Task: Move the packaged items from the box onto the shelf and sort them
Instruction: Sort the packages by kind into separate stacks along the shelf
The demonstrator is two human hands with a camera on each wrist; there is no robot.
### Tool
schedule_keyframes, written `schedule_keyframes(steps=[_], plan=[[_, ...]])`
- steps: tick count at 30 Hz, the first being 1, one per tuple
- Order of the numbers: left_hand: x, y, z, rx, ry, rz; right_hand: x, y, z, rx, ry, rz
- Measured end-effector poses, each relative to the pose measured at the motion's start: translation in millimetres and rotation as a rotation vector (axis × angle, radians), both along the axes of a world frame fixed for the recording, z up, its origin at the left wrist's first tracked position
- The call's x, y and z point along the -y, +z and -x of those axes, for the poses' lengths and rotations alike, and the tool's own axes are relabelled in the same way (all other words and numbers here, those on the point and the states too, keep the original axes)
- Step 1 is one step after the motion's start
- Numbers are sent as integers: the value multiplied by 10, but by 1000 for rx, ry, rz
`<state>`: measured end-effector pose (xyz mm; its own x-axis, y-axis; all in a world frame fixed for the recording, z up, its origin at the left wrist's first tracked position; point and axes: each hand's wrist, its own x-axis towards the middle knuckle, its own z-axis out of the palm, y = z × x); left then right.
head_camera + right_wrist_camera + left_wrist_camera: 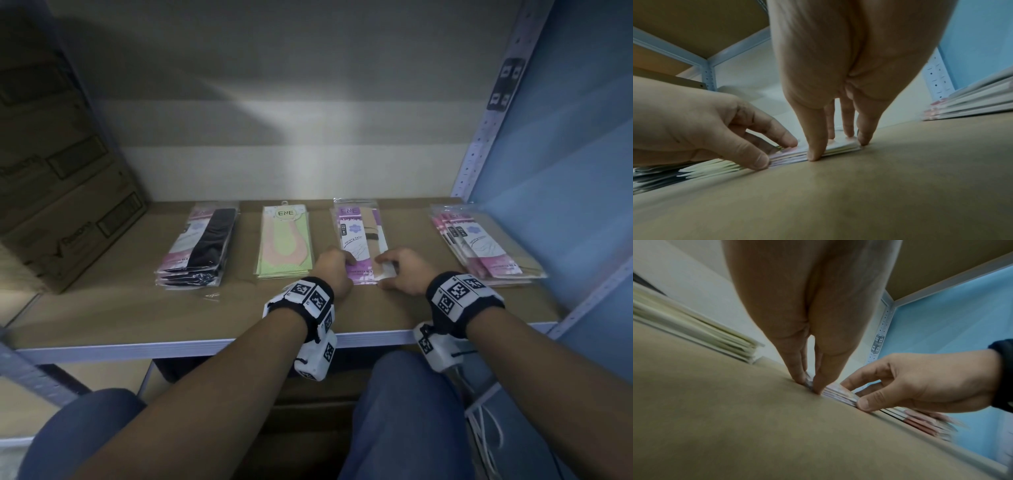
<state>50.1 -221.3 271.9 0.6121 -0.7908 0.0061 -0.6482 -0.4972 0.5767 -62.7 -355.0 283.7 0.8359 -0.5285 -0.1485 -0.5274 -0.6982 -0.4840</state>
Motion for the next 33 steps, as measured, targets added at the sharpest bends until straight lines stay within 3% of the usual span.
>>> schedule_keyframes(steps=[20, 33], plan=[[-247, 169, 14, 16, -25, -40, -197, 165, -54, 19, 2, -33], [434, 552, 615, 97, -242, 31, 420, 540, 890, 204, -248, 209]])
